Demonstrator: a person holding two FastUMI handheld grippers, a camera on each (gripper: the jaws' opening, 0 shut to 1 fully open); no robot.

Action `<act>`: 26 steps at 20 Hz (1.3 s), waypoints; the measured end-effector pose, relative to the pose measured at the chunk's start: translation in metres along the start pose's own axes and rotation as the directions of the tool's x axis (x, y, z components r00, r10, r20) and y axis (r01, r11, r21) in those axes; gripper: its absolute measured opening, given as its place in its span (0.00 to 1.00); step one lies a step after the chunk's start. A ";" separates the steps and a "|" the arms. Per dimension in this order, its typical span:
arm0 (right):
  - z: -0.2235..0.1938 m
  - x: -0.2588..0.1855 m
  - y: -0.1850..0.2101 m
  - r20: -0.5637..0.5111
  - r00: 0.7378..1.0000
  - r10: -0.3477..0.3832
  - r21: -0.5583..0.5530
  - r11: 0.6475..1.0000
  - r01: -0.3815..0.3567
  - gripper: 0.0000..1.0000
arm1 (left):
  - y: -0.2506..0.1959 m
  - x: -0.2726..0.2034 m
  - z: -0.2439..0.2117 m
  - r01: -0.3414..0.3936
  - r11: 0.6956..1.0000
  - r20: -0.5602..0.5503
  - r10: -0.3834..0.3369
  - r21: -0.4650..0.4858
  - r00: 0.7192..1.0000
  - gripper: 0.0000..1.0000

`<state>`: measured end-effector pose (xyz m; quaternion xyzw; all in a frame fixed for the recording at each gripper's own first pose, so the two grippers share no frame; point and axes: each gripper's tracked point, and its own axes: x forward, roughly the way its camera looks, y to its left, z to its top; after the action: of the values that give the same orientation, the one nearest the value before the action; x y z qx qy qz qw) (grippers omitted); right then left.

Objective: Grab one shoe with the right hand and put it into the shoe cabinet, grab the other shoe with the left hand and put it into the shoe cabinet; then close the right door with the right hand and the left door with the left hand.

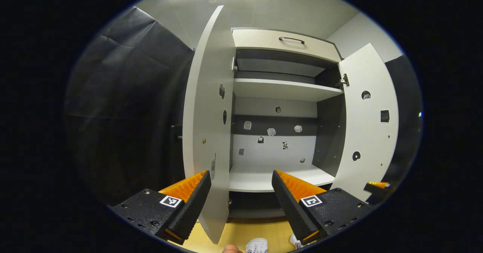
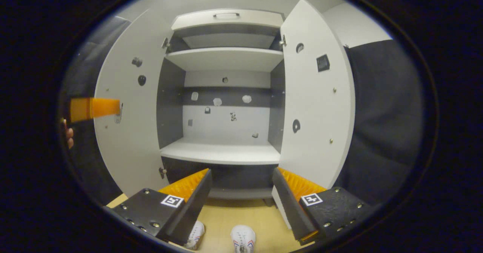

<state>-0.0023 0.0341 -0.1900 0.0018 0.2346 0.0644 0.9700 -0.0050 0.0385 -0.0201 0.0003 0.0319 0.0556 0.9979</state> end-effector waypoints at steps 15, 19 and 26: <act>-0.313 0.018 0.017 -0.651 0.753 0.097 0.034 0.995 -0.099 0.80 | 0.005 -0.002 0.000 -0.010 1.000 0.003 0.010 0.013 1.000 0.96; -0.353 0.018 0.016 -0.729 0.679 0.089 0.052 0.996 -0.075 0.64 | 0.006 -0.003 -0.004 -0.010 1.000 -0.008 0.010 0.020 1.000 0.96; -0.374 0.016 0.006 -0.763 0.646 0.010 -0.026 0.999 -0.046 0.49 | 0.006 -0.003 -0.008 -0.016 1.000 -0.012 0.016 0.016 1.000 0.96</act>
<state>-0.1588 0.0321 -0.5300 -0.0428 0.6189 0.0793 0.7802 -0.0095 0.0436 -0.0276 0.0083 0.0385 0.0632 0.9972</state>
